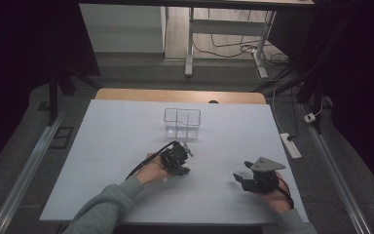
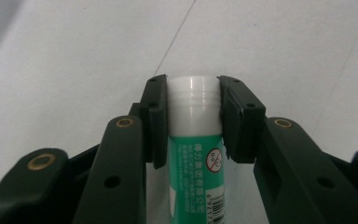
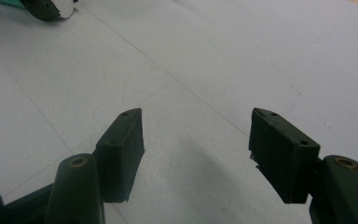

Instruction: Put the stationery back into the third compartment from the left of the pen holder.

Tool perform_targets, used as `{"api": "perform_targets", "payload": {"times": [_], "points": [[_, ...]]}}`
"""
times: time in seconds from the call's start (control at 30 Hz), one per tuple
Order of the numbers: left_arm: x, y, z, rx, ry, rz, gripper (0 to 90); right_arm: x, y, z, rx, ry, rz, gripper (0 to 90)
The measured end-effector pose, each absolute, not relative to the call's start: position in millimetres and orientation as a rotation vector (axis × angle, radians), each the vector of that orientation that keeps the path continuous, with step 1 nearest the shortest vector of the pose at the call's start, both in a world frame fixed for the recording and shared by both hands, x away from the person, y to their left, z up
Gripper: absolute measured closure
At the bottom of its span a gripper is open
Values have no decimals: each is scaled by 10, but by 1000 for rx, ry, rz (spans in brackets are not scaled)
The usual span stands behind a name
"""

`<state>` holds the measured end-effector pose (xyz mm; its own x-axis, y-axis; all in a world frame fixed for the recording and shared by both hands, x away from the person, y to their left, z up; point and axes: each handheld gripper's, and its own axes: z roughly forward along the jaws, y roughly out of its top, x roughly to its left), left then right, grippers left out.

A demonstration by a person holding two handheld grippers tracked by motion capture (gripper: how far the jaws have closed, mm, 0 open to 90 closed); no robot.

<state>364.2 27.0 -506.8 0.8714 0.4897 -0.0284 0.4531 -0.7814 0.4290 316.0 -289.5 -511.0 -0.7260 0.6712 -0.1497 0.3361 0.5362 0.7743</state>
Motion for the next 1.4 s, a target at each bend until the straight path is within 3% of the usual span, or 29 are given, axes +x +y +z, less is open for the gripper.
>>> {"api": "perform_targets", "payload": {"times": [0.67, 1.4], "points": [[3615, 685, -4623, 2361, 701, 160, 646, 3160, -2911, -5097, 827, 2330, 1062, 345], [3631, 994, -4433, 2193, 751, 241, 646, 3162, -2912, -5100, 827, 2337, 1061, 340]]}}
